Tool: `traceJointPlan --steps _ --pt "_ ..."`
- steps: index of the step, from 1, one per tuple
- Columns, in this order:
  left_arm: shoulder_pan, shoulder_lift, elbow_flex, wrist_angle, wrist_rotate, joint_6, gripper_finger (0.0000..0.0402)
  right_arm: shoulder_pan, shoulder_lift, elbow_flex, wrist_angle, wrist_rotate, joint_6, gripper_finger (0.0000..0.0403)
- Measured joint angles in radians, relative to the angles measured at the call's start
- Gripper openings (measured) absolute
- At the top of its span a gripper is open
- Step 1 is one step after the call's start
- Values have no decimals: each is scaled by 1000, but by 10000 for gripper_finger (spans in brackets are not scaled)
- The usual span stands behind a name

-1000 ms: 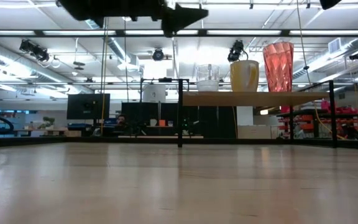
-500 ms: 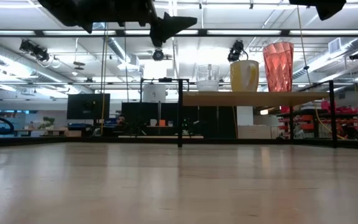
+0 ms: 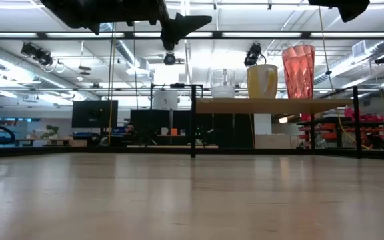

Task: Stack small to large cups/mugs on shelf
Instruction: Return to Home Position

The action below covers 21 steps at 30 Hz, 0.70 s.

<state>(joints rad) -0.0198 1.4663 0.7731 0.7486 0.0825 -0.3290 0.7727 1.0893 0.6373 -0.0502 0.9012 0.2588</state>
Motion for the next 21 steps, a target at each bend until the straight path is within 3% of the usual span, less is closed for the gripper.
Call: traceJointPlan --steps 15,18,21 --pt "6 1 0 11 -3 6 394 -10 0 0 0 0 0 73" --pt "6 1 0 11 -4 24 373 -15 0 0 -1 0 0 73" --pt "6 1 0 10 -3 27 325 -19 0 0 -1 0 0 73"
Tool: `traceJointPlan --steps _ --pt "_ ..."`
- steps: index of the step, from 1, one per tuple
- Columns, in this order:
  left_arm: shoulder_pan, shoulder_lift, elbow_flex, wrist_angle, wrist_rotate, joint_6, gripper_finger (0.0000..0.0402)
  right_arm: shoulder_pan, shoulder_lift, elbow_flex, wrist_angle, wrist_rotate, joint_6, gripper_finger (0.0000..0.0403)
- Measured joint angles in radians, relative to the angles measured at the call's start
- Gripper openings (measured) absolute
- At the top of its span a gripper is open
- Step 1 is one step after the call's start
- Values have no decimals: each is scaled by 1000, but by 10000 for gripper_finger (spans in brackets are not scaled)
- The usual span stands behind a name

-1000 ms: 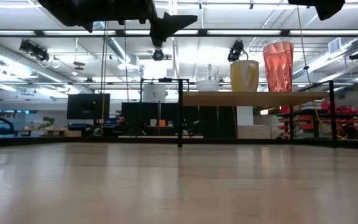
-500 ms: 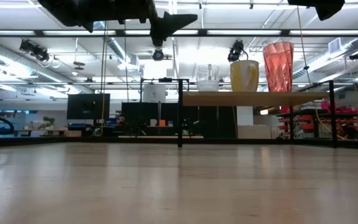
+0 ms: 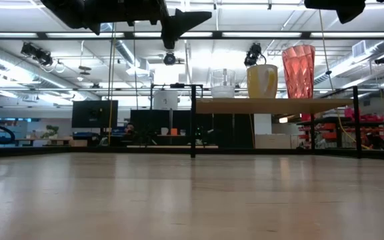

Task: Stack small to large cups/mugs on shelf
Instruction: Return to Home Position

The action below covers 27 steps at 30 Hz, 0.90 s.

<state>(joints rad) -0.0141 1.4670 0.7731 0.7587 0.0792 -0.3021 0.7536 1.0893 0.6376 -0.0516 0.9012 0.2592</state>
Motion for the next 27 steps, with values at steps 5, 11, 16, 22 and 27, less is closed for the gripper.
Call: traceJointPlan --steps 5,11,16,22,27 --pt "0 0 0 0 0 1 201 -1 0 1 -1 0 0 73" --pt "0 1 0 0 0 -1 47 -1 0 1 -1 0 2 73" --pt "0 1 0 -1 0 0 13 -1 0 1 0 0 39 73" --pt "-1 1 0 -8 0 -52 60 -1 -13 1 10 0 4 73" --pt "12 -15 0 -25 23 50 81 -1 -16 1 -24 -5 17 73"
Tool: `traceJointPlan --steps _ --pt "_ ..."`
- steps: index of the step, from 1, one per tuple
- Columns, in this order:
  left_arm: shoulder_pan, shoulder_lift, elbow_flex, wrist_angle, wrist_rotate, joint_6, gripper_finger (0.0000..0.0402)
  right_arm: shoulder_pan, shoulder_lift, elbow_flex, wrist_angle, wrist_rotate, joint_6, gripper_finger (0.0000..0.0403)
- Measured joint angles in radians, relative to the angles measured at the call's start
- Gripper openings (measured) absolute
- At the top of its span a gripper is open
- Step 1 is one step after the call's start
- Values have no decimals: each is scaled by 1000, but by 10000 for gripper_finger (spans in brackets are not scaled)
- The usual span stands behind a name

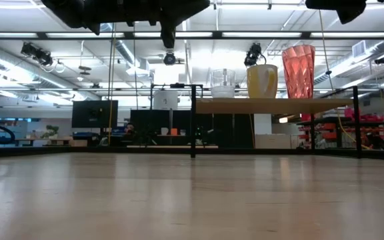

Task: Stack small to large cups/mugs on shelf
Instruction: Return to Home Position

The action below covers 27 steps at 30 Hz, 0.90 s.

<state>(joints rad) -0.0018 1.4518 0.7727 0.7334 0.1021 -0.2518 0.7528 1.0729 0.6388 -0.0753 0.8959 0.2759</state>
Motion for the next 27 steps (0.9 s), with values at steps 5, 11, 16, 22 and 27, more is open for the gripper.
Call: traceJointPlan --steps 5,11,16,22,27 --pt "45 -94 0 -127 7 49 91 -5 -3 0 22 19 -26 63" --pt "85 -247 -51 -258 7 79 84 -13 -131 -9 20 20 -153 9" --pt "96 -395 -218 -186 10 79 78 -13 -359 -107 120 -7 -205 17" --pt "126 -558 -386 -26 52 26 87 -14 -642 -191 259 -124 -342 8" --pt "141 -644 -414 -33 143 39 91 -13 -786 -191 257 -238 -418 8"
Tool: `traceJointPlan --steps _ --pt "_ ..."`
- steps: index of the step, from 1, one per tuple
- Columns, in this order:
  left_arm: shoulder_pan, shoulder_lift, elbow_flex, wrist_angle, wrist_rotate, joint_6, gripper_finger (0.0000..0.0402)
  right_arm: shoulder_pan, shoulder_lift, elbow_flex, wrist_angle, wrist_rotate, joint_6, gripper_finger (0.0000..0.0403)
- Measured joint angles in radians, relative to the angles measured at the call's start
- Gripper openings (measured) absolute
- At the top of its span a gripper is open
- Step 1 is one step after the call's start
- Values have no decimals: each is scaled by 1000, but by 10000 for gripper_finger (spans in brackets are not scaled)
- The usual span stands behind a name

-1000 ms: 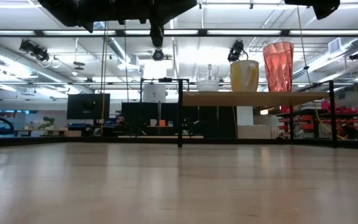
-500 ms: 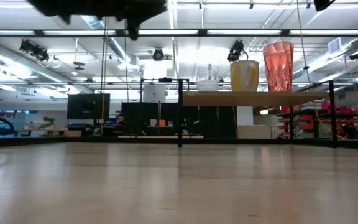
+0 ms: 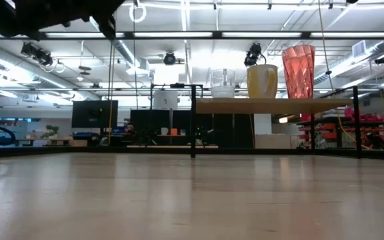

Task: Stack small to large cups/mugs on shelf
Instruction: Return to Home Position

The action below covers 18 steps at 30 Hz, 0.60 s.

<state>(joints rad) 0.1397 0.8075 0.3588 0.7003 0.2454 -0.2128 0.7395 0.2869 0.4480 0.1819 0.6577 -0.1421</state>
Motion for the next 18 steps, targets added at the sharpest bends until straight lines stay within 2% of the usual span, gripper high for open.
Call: traceJointPlan --steps 5,9,12,15,18 --pt "28 -56 -3 -33 41 16 85 0 -99 -1 -47 -106 -42 7" --pt "54 -85 -2 -51 43 15 80 0 -147 -1 -69 -113 -52 3" --pt "56 -91 -27 -41 44 16 78 0 -183 -3 -154 -112 -52 5" --pt "64 -90 -89 30 48 8 81 0 -216 -56 -97 -100 -41 5" --pt "89 -91 -153 169 47 -38 85 0 -239 -128 10 -101 -58 3"
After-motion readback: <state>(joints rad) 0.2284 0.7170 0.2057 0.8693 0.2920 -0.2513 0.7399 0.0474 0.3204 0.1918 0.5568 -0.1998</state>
